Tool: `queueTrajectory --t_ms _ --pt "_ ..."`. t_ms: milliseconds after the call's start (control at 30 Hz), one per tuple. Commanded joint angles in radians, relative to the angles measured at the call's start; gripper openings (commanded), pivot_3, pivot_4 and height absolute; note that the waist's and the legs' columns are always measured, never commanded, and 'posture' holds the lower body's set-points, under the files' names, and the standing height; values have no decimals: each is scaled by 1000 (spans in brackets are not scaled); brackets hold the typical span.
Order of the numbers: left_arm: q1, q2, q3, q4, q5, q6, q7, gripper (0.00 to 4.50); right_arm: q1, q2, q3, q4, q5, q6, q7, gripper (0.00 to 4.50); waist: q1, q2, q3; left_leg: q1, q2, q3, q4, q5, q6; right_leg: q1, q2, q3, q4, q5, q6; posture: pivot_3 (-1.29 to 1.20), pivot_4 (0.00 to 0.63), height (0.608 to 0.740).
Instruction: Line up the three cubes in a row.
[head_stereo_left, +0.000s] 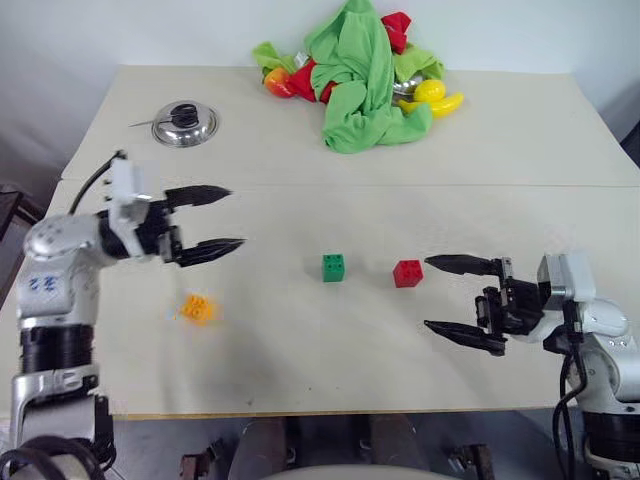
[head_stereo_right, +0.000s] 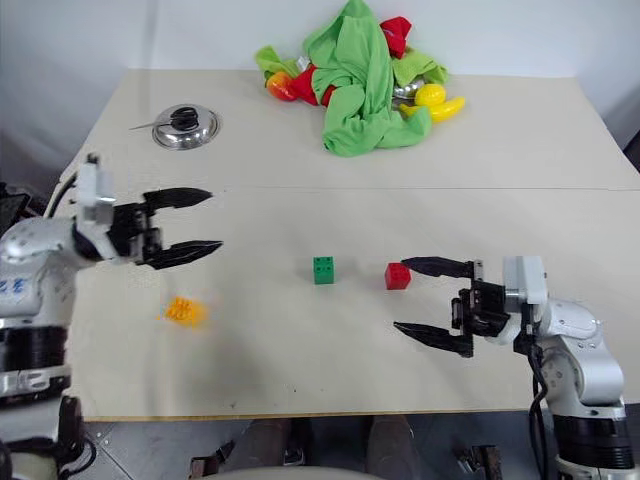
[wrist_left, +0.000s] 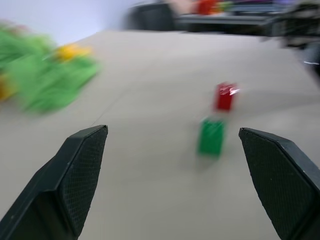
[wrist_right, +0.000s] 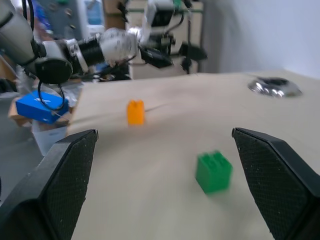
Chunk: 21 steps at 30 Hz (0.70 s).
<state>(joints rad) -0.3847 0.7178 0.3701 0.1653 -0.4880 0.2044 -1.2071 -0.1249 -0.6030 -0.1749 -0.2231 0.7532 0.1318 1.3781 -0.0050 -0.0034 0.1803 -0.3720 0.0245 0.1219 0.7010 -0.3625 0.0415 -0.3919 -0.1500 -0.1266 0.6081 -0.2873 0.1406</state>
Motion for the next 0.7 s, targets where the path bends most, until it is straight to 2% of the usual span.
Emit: queueTrajectory --t_ms 33,100,200,367,567,700 --pt "211 -6 212 -98 -42 -22 108 4468 -29 28 32 -48 6 -14 -7 4500 -1 0 0 0 0 0 -1 0 0 0 0 0 0 0 0 0 150 740" --pt "362 -41 309 -145 -64 -22 149 4468 -49 43 57 -52 -2 -20 -3 4500 -1 0 0 0 0 -1 -1 -1 -1 0 0 0 -1 0 0 0 150 740" --pt "513 -88 396 -162 -92 -27 185 4468 -77 56 78 -43 -10 -27 3 4500 8 0 0 0 0 -2 -1 -2 -1 0 -1 -1 -1 0 0 0 150 740" --pt "735 -172 456 -206 -118 -57 188 4468 -111 67 112 -22 -19 -25 20 4500 5 -1 0 0 0 -3 -1 -2 -1 1 -2 -2 -2 0 -1 0 150 740" --pt "864 -274 369 -440 -109 -102 232 4468 -86 56 94 21 -28 -77 67 4500 6 -1 0 0 1 -3 -1 -3 -2 0 -5 -2 -3 -1 -3 0 150 740" --pt "861 -346 246 -585 -40 -97 369 4468 -19 0 68 93 -52 -115 136 4500 6 -1 -1 1 -2 -3 -2 -4 -1 0 -15 -2 -4 -1 -4 0 150 740"
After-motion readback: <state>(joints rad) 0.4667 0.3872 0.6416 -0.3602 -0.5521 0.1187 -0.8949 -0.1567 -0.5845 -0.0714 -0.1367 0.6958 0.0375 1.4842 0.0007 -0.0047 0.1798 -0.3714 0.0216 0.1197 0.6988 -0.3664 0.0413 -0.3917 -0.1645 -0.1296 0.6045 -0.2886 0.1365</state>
